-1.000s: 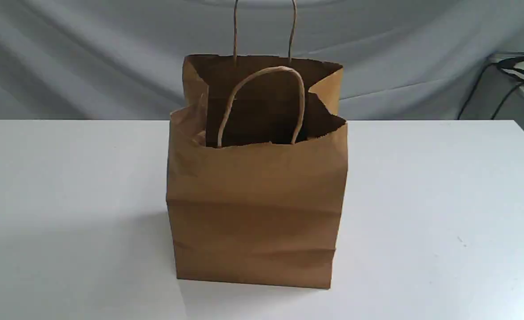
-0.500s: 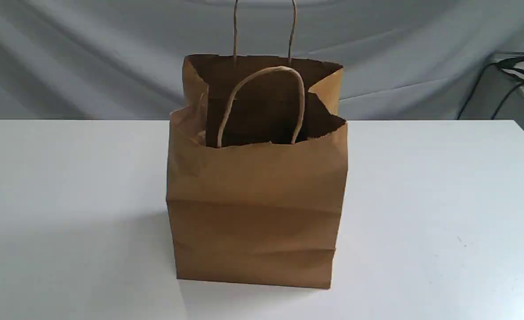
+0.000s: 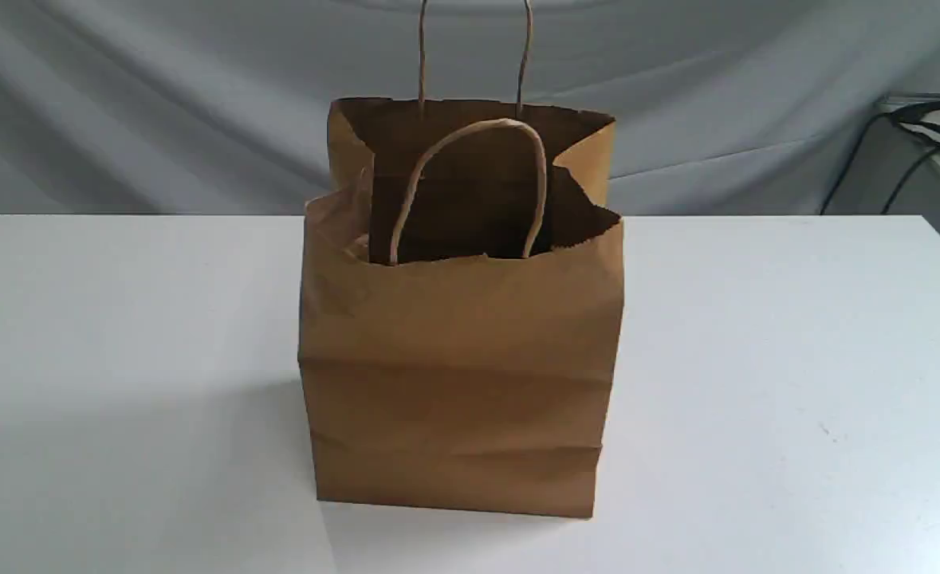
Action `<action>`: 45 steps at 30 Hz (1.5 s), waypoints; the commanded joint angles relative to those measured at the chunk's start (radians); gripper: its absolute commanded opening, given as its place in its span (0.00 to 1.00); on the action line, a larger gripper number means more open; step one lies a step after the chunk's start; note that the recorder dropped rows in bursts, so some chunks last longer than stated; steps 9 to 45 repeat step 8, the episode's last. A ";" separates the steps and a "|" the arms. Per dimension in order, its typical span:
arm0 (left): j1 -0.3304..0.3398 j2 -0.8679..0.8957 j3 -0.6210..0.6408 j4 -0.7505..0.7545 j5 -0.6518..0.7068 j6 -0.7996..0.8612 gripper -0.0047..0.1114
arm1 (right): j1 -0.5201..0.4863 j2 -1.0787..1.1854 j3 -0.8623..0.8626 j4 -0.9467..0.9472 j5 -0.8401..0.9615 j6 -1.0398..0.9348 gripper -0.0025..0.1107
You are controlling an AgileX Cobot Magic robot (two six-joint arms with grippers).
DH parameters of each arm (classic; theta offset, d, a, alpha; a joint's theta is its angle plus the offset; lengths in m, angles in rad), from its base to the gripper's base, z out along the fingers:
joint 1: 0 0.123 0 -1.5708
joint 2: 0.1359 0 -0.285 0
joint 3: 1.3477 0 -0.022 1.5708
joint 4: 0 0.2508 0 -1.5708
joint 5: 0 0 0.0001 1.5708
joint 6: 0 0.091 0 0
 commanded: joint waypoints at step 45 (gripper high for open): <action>0.004 -0.005 0.004 -0.007 -0.012 -0.004 0.08 | -0.008 -0.003 0.004 0.006 0.001 0.005 0.02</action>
